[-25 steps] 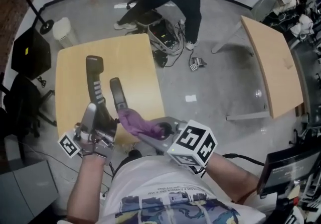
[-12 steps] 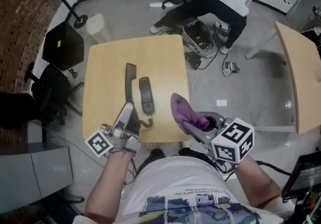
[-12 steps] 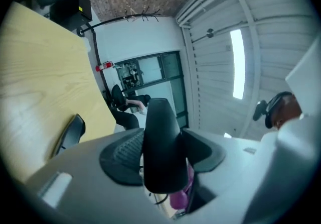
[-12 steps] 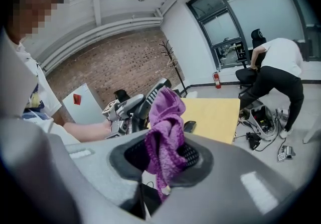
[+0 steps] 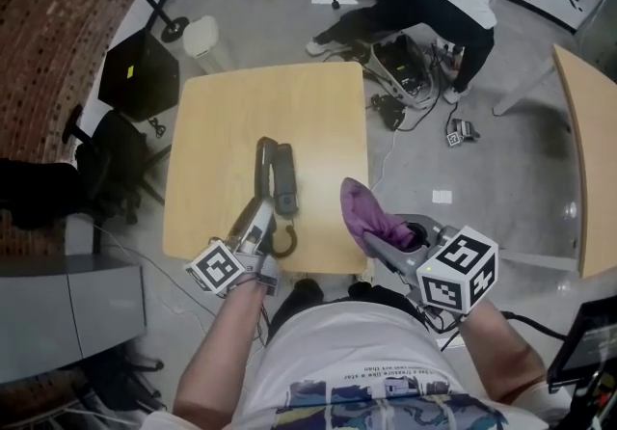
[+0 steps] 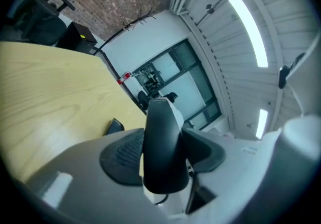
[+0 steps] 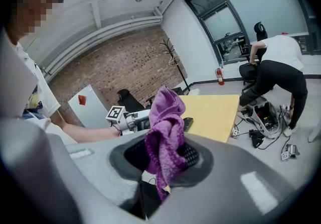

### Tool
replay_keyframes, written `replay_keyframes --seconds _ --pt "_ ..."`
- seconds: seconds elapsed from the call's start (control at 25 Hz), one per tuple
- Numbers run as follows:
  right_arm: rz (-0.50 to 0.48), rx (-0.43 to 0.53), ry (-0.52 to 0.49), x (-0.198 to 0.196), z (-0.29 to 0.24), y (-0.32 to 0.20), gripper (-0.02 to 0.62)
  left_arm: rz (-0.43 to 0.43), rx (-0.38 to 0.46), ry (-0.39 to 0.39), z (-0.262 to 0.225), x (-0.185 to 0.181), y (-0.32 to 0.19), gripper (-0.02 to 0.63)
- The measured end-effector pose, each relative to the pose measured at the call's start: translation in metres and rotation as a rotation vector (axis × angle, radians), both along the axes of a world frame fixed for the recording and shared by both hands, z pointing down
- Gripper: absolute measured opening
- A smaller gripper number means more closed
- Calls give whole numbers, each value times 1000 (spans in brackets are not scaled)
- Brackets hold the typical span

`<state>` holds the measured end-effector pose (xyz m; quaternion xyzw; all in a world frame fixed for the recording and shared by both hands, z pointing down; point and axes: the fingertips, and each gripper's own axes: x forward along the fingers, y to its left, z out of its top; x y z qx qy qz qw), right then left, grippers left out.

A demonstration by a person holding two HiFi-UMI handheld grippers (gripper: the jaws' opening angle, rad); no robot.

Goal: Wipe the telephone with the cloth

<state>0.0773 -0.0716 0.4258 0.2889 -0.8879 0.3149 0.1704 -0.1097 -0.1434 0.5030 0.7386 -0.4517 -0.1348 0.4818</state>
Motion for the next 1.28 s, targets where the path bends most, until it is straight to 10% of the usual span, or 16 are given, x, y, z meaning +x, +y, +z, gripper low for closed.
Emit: replay_keyframes --seconds 0.64,1.28 --pt "-85 -34 8 23 10 6 84 -62 -72 -456 68 9 -26 247" --pt "-78 -50 28 47 13 14 84 -60 -128 -722 112 10 -46 247"
